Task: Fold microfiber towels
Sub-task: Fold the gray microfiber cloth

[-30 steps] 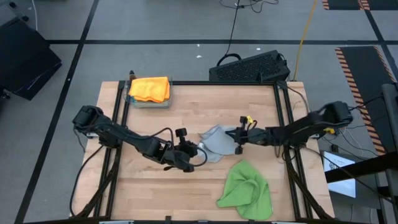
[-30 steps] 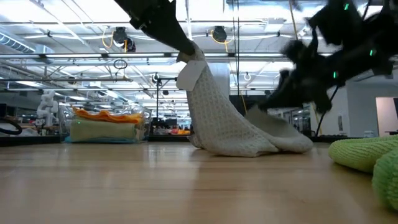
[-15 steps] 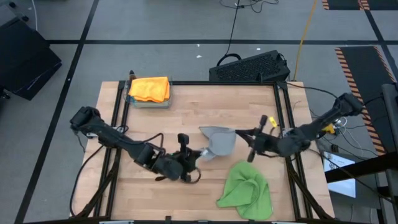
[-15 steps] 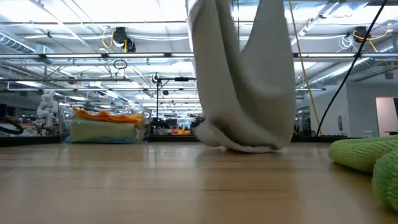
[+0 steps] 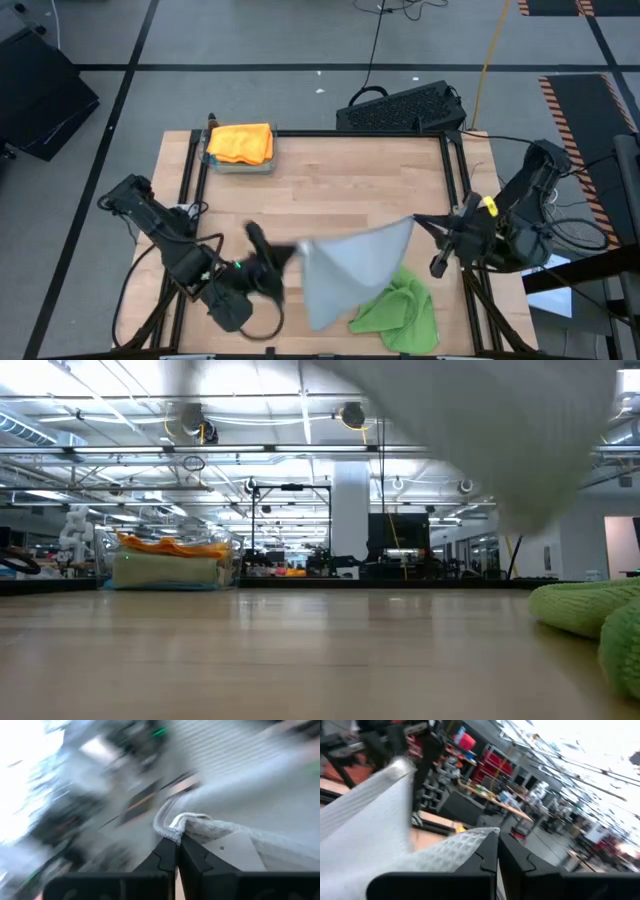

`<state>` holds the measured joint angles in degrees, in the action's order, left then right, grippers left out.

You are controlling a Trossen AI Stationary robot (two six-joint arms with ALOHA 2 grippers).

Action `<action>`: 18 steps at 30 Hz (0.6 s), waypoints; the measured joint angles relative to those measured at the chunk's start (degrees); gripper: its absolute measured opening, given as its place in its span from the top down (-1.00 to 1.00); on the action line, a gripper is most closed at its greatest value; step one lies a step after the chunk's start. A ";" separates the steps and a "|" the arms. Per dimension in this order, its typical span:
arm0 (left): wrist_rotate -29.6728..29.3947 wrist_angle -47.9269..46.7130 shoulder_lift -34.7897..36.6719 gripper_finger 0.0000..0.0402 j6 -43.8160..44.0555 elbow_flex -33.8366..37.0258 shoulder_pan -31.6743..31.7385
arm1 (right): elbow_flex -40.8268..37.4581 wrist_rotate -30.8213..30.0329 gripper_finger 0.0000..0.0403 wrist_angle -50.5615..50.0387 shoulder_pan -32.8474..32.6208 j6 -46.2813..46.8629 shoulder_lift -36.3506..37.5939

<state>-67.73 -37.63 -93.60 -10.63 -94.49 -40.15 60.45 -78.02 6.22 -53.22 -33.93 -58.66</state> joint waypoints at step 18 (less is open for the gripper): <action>21.85 0.20 2.77 0.95 19.82 21.35 27.57 | -26.32 6.34 1.00 -0.42 17.75 18.79 8.02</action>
<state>-45.88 -37.42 -90.83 9.19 -73.14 -12.58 34.12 -71.68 5.80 -35.47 -15.14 -50.65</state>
